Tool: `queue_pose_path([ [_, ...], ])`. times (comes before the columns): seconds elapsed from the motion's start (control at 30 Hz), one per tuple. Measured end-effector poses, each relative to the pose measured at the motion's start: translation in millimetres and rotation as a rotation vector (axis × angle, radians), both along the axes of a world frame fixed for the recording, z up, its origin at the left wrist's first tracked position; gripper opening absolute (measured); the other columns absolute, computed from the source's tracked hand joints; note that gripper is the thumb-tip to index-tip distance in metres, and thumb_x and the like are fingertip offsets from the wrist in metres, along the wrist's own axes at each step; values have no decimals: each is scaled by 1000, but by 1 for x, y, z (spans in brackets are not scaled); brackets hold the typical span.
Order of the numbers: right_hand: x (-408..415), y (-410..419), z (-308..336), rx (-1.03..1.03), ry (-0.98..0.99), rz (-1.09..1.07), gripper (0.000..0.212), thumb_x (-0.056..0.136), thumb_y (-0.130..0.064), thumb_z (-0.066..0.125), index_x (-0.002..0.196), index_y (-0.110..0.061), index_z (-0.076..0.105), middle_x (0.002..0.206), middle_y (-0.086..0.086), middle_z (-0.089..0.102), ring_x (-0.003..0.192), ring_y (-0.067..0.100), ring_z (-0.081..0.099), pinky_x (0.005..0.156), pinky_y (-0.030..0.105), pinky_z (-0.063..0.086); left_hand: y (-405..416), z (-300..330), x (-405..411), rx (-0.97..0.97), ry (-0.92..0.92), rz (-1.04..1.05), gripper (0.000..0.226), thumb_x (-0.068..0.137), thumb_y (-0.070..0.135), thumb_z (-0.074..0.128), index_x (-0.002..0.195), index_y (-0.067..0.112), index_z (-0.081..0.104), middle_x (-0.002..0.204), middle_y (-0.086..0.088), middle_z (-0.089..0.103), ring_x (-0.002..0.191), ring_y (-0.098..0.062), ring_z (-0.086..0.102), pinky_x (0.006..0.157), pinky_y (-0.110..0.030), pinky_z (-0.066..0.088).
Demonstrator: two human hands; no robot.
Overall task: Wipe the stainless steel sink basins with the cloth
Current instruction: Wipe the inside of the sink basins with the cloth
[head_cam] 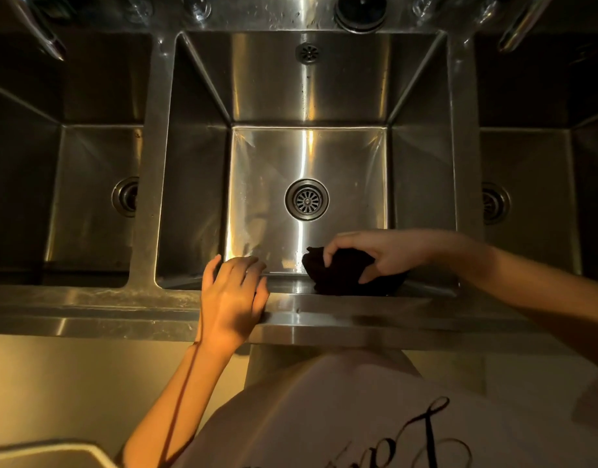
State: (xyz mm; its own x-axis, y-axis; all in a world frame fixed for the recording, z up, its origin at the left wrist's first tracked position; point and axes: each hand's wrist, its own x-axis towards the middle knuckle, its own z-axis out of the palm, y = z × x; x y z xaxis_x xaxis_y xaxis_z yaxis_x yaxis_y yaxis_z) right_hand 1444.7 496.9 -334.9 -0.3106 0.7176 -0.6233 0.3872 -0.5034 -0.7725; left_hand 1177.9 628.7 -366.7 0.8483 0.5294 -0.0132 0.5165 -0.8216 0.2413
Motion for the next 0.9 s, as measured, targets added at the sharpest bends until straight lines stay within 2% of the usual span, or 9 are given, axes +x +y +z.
queue_pose_path([
  [0.07, 0, -3, -8, -37, 42, -59, 58, 82, -2, 65, 112, -49, 50, 123, -10, 49, 113, 16, 51, 93, 37, 50, -1, 5, 6, -31, -8, -7, 35, 92, 30, 42, 104, 14, 71, 108, -3, 69, 103, -21, 61, 106, -41, 29],
  [0.17, -5, 5, -44, -116, 39, -74, 55, 83, 1, 64, 115, -42, 50, 124, -6, 49, 112, 18, 52, 94, 39, 50, -6, 8, 14, -73, -12, -27, 35, 91, 31, 44, 105, 13, 70, 108, -4, 69, 103, -22, 61, 102, -42, 33],
  [0.37, -16, 38, -133, -202, -140, 105, 58, 77, 1, 67, 124, -28, 49, 133, 6, 46, 116, 26, 47, 96, 41, 46, -12, 0, 16, -87, 11, -81, 34, 94, 29, 43, 106, 10, 69, 107, -6, 69, 99, -26, 63, 98, -42, 39],
  [0.5, -20, 38, -172, -236, -292, 188, 60, 76, 5, 64, 129, -17, 47, 139, 10, 43, 125, 30, 43, 96, 36, 44, -12, 0, 15, -72, -44, -105, 31, 95, 26, 45, 105, 7, 67, 105, -8, 68, 96, -27, 62, 95, -44, 42],
  [0.63, -19, 30, -182, -259, -315, 143, 55, 77, 13, 56, 128, -8, 47, 141, 11, 39, 124, 29, 41, 84, 29, 41, -13, -1, 15, -73, -87, -114, 28, 95, 23, 48, 103, 5, 68, 101, -10, 67, 91, -29, 62, 91, -45, 46],
  [0.73, -14, 29, -175, -252, -298, 169, 53, 78, 13, 56, 126, -9, 47, 137, 13, 42, 116, 28, 45, 84, 32, 44, -13, -1, 15, -91, -107, -111, 26, 94, 20, 50, 102, 3, 68, 100, -11, 67, 88, -30, 62, 88, -44, 48],
  [0.9, 3, 19, -129, -241, -232, 216, 52, 77, 5, 61, 113, -28, 46, 124, 4, 45, 115, 30, 47, 93, 46, 48, -12, 1, 15, -123, -72, -88, 30, 92, 23, 47, 101, 4, 69, 100, -11, 68, 90, -29, 63, 87, -39, 44],
])
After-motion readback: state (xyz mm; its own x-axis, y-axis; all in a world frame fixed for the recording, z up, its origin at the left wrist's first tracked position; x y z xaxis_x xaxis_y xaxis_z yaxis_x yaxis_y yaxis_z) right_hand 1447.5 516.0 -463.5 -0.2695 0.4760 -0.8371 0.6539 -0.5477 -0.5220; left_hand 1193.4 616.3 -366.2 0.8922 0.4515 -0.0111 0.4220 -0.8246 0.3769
